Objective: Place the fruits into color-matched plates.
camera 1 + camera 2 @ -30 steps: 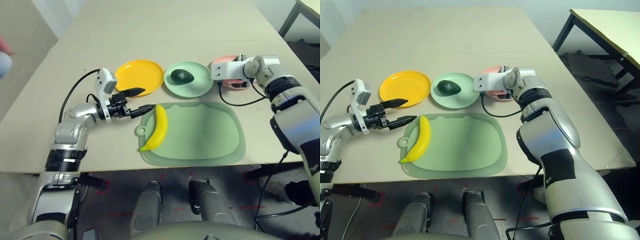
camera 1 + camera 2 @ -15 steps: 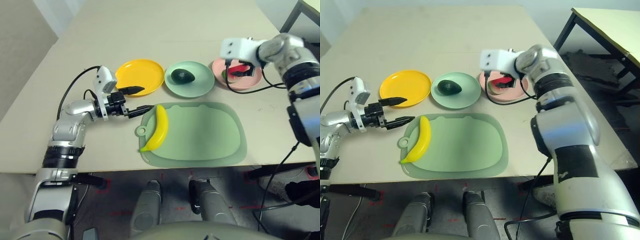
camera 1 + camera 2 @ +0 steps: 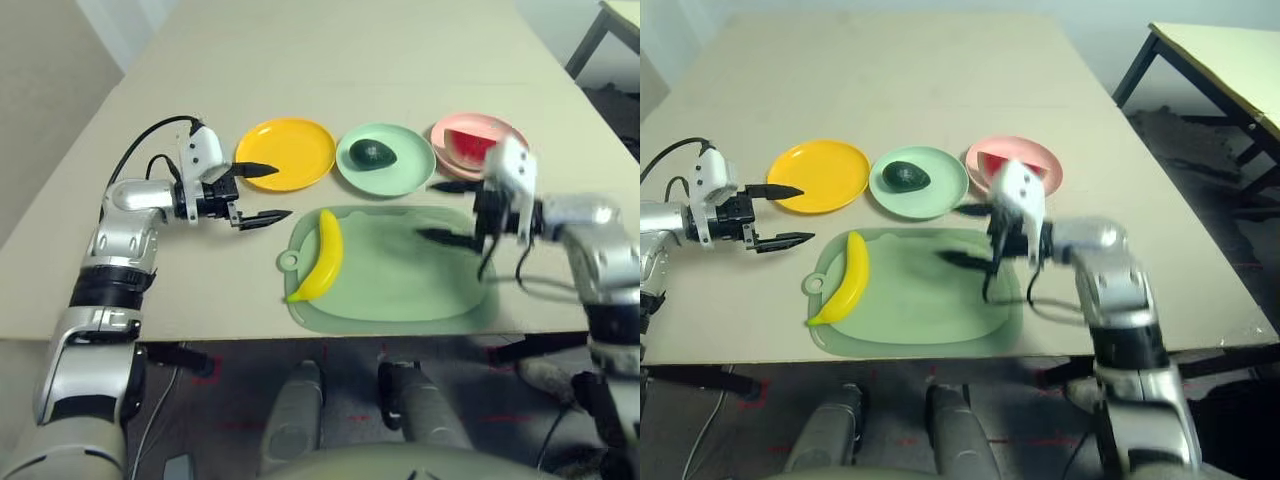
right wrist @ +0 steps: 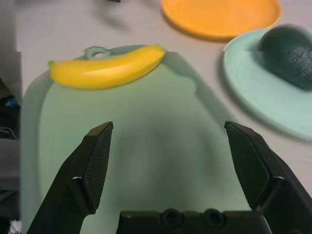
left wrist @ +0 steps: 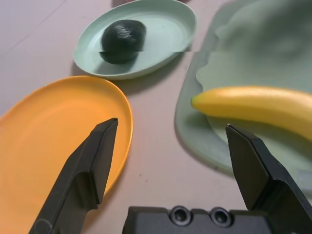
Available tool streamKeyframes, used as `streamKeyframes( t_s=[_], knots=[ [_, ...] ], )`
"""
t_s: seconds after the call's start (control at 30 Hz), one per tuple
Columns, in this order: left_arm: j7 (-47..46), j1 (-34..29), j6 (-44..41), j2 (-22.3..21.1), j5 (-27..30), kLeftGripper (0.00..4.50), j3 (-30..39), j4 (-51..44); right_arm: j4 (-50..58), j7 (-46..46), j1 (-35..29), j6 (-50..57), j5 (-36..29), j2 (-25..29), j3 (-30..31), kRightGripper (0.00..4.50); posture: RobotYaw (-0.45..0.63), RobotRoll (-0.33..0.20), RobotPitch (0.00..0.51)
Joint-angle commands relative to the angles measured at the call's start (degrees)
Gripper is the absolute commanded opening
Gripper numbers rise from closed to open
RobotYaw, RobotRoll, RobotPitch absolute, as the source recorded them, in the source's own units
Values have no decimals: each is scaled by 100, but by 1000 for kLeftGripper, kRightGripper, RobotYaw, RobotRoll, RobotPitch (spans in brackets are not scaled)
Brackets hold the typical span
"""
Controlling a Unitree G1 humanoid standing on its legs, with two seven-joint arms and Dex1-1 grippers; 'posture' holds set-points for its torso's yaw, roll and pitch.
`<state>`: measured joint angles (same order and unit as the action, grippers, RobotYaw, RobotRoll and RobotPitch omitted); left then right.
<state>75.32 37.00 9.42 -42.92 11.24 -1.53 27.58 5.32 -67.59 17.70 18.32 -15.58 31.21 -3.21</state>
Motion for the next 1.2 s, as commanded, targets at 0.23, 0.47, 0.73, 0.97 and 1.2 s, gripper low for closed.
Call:
streamKeyframes(
  t_s=[0.23, 0.47, 0.73, 0.97, 1.2],
  knots=[
    [1092, 449, 2547, 113, -14, 4500, -441, 46, 99, -398, -942, -1229, -873, -75, -118, 4473, 100, 0, 154],
    [1718, 1133, 4726, 153, -435, 4500, -1576, 823, -105, -366, -1080, -1453, -926, -79, -74, 4473, 73, 0, 141],
    [1718, 1736, 5407, 588, -381, 4500, -2641, 1871, -193, -82, -954, -1375, -1023, -157, -68, 4473, 41, 0, 131],
    [1718, 2292, 5546, 1062, -641, 4500, -2867, 2768, 130, 279, -931, -1177, -1135, -236, 17, 4473, 16, 0, 123],
    [1718, 2762, 5148, 1376, -779, 4500, -3484, 3323, 110, 329, -999, -1240, -1146, -199, 39, 4473, 18, 0, 122]
  ],
)
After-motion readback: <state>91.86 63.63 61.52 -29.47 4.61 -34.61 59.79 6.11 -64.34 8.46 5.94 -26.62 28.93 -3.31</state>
